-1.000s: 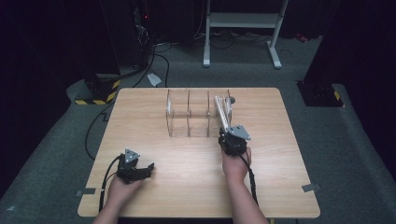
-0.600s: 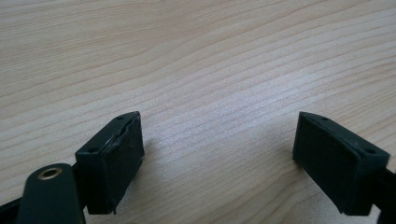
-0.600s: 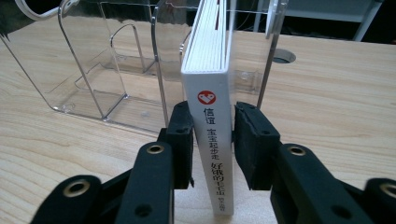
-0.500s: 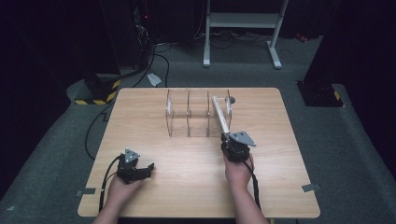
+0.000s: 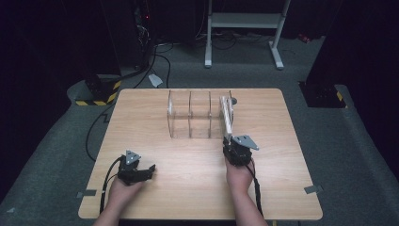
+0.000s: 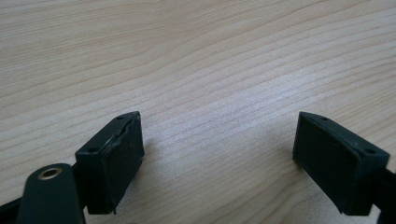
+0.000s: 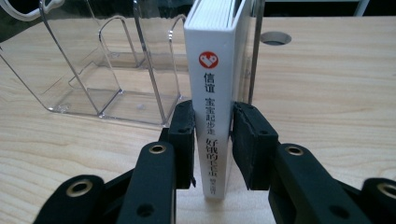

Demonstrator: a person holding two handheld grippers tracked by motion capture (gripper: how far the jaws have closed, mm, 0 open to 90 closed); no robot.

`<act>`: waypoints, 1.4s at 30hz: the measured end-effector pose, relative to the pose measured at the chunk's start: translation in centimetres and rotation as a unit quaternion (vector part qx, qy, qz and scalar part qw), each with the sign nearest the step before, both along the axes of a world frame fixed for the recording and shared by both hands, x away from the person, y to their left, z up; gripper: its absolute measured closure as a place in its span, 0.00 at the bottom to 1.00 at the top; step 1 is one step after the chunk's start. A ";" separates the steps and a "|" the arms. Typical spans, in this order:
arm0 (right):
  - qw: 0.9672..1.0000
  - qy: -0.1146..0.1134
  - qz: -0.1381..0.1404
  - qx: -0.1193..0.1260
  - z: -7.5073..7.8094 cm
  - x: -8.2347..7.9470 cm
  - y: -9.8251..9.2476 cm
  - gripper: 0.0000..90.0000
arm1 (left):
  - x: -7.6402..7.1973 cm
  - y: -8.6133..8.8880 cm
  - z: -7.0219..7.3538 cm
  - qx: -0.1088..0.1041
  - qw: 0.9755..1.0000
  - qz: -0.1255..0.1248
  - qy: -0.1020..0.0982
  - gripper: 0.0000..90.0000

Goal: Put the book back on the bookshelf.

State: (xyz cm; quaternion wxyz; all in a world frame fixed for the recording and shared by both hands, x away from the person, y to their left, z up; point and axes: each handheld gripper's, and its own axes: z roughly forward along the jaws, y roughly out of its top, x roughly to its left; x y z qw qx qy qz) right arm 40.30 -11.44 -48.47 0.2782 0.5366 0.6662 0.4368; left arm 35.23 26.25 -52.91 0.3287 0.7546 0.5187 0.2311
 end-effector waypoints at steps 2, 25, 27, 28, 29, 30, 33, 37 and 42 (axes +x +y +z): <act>1.000 0.007 0.001 0.008 -0.2 -0.1 -0.1 0.77 | 0.0 0.0 0.0 0.000 1.000 0.000 0.000 0.18; 1.000 0.019 -0.008 0.022 -0.3 0.0 0.2 0.80 | 0.0 0.0 0.0 0.000 1.000 0.000 0.000 0.18; 1.000 0.017 -0.010 0.021 -0.4 0.2 0.3 0.80 | 0.0 0.0 0.0 0.000 1.000 -0.001 -0.001 0.18; 1.000 0.018 -0.011 0.023 -0.3 0.3 0.4 0.79 | 0.0 0.0 0.0 0.000 1.000 -0.001 0.000 0.18; 1.000 0.018 -0.012 0.023 -0.3 0.3 0.4 0.79 | 0.0 0.0 0.0 0.000 1.000 -0.001 0.000 0.18; 1.000 0.016 -0.012 0.023 -0.3 0.3 0.4 0.79 | 0.0 0.0 0.0 0.000 1.000 0.000 -0.001 0.18; 1.000 0.002 -0.007 0.021 0.1 0.1 0.3 0.75 | 0.0 0.0 0.0 0.000 1.000 -0.001 0.000 0.18; 1.000 -0.009 0.001 0.025 0.7 -0.4 0.1 0.77 | 0.0 0.0 0.0 0.000 1.000 0.000 0.000 0.18; 1.000 -0.008 0.002 0.026 1.2 -0.4 0.0 0.81 | 0.0 0.0 0.0 -0.001 1.000 0.000 0.000 0.18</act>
